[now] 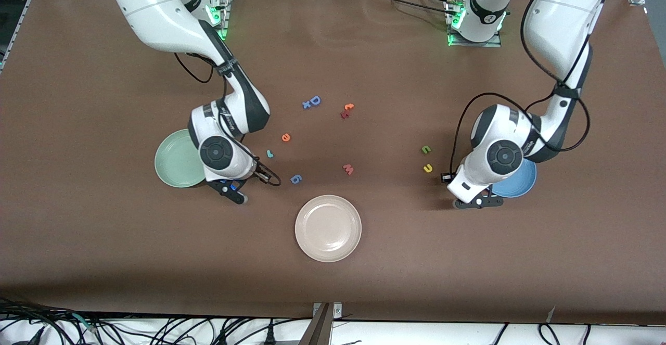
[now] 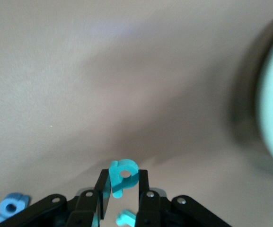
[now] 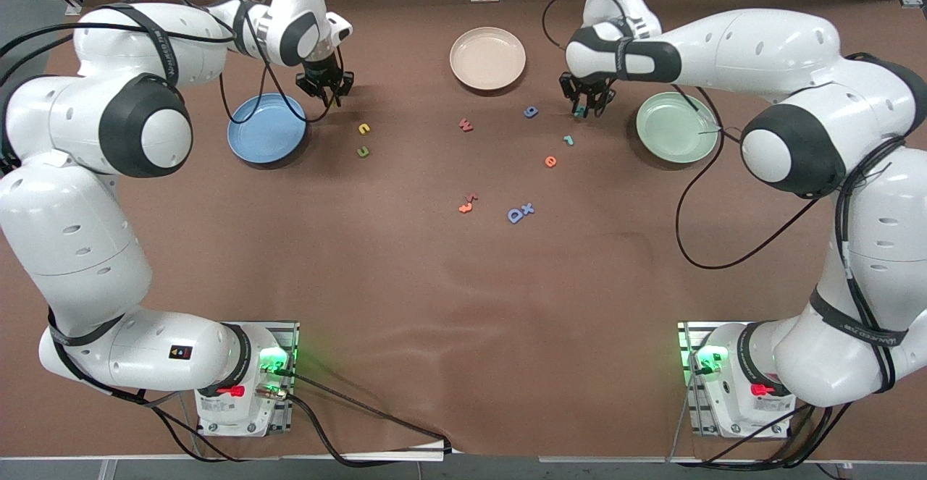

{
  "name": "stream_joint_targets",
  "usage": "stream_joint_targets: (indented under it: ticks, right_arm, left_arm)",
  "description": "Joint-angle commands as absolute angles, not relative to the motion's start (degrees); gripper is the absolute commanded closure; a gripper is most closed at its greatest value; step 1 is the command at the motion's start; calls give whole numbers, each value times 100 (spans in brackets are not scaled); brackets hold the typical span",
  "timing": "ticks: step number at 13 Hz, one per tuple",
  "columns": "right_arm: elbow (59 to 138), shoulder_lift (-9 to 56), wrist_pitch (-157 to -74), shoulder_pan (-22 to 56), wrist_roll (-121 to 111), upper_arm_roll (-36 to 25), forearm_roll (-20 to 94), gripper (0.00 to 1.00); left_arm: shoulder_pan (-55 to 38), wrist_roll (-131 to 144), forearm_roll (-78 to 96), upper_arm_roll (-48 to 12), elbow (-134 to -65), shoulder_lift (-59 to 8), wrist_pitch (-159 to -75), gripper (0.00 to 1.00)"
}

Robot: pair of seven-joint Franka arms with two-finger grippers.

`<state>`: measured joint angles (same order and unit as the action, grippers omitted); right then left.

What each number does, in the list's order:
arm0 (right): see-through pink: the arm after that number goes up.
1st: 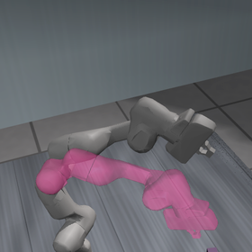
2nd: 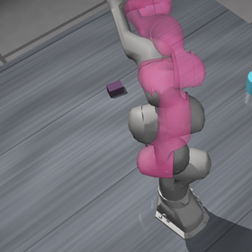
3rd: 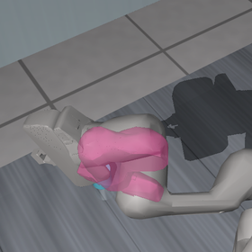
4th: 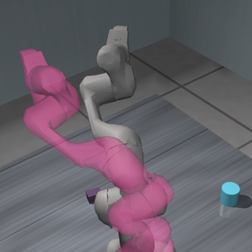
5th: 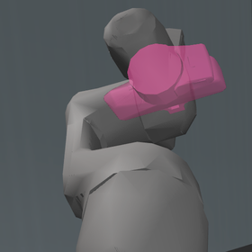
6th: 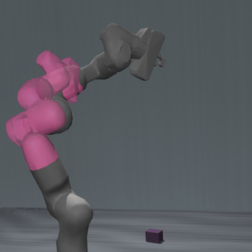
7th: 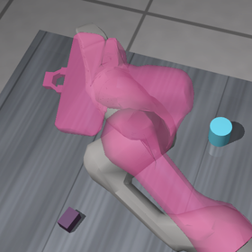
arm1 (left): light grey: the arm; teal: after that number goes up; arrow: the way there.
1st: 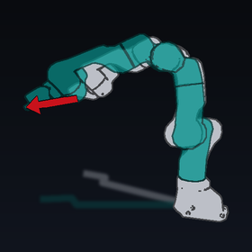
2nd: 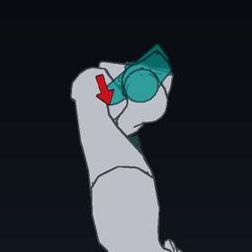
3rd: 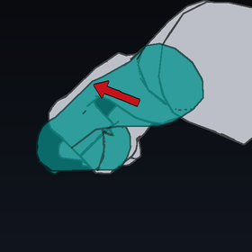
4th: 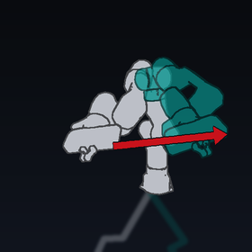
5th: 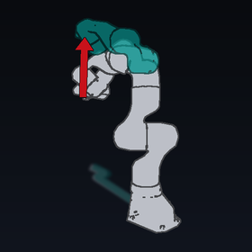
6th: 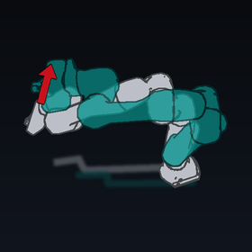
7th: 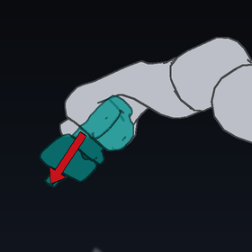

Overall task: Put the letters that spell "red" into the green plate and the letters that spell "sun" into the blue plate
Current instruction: 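Place the p on green plate while the left gripper places s on blue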

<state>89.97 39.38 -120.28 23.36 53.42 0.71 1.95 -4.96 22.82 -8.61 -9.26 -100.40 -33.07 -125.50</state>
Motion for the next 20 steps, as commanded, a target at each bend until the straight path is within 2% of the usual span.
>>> stream_joint_targets:
  ticks: [1, 3, 5, 6, 7, 8, 9, 14, 18, 19, 20]
  right_arm:
    - [9097, 3280, -11139, 2320, 4792, -227, 229, 97]
    - [9140, 3051, -10646, 2320, 4239, -552, 229, 97]
    - [9193, 2997, -10398, 2320, 3694, -868, 229, 97]
    - [9254, 2962, -10389, 2320, 3326, -1044, 237, 97]
    - [9359, 2945, -10432, 2312, 2948, -1220, 255, 97]
    - [9439, 2944, -10476, 2312, 2579, -1404, 264, 97]
    - [9518, 2962, -10529, 2312, 2227, -1554, 272, 97]
    - [10519, 3102, -11951, 1881, 1081, -1652, 343, 96]
    - [10846, 3217, -12349, 1881, 1072, -1644, 431, 93]
    - [10854, 3243, -12349, 1881, 1072, -1644, 431, 88]
    - [10881, 3243, -12349, 1881, 1072, -1644, 431, 70]
  left_arm:
    - [-125, 1629, -1046, -932, -10134, -2954, -12253, 86]
    - [235, 970, -1046, -932, -10160, -2953, -12104, 86]
    - [483, 721, -976, -940, -10186, -2971, -11875, 75]
    - [501, 721, -976, -940, -10239, -2988, -11804, 74]
    - [501, 764, -967, -940, -10283, -3006, -11786, 63]
    - [501, 773, -958, -940, -10301, -3006, -11769, 27]
    - [501, 773, -958, -940, -10292, -3006, -11760, 0]
    - [343, 1140, -609, -1063, -10257, -3006, -11760, 0]
    - [-367, 2939, -422, -1230, -10196, -3155, -11891, 0]
    - [-552, 3371, -457, -1230, -10152, -3225, -11996, 0]
    - [-710, 3697, -466, -1230, -10160, -3286, -12232, 0]
